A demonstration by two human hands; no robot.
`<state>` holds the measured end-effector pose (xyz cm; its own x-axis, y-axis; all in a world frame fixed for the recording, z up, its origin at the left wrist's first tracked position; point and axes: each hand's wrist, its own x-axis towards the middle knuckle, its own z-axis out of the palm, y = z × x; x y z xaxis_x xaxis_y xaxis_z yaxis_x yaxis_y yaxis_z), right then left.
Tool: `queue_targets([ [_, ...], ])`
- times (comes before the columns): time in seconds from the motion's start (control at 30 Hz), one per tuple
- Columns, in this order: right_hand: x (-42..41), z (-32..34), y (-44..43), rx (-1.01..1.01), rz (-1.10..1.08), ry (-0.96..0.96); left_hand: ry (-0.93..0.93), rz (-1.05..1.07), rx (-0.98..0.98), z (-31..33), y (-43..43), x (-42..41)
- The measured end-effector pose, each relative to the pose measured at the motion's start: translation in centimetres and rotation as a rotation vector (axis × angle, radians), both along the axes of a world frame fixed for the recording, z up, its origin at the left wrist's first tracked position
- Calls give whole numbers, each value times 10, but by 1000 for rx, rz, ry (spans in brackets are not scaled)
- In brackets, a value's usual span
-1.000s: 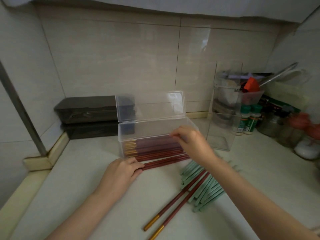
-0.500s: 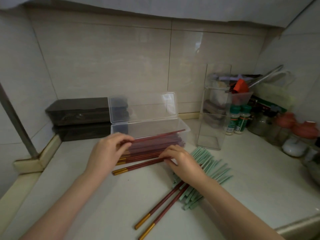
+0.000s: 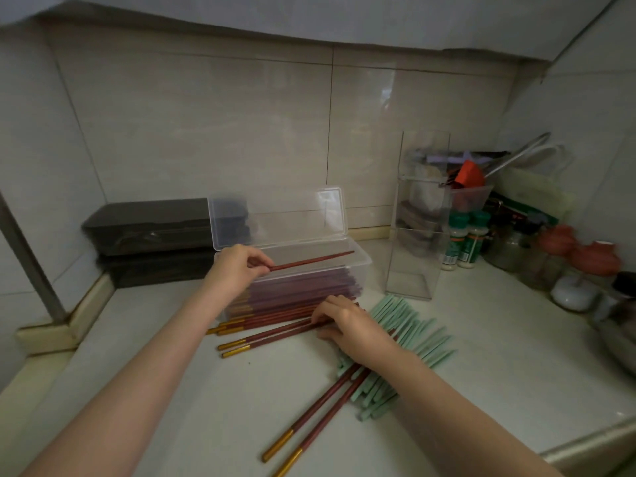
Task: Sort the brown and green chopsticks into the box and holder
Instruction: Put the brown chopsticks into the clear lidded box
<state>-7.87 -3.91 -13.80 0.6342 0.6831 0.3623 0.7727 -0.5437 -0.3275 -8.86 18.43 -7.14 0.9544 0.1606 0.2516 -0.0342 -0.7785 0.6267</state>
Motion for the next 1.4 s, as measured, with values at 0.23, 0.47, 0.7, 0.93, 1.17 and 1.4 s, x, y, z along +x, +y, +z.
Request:
queue_targets([
  [0.23,4,-1,0,-4,-7,46,-69,22,31,-2,-1,-3],
  [0.47,5,1,0,9,44,42,-414,-156,119,-24,-15,-63],
  [0.7,-1,19,-7,-22,165,-162,-220,-158,256,-74,8,-69],
  [0.93,9,96,-30,152,33,-144,-248,-175,325,-81,9,-62],
  [1.17,44,115,4,153,-138,-120,-214,-142,287,-81,3,-68],
  [1.4,51,86,35,75,-78,74,-161,-158,252,-76,-1,-73],
])
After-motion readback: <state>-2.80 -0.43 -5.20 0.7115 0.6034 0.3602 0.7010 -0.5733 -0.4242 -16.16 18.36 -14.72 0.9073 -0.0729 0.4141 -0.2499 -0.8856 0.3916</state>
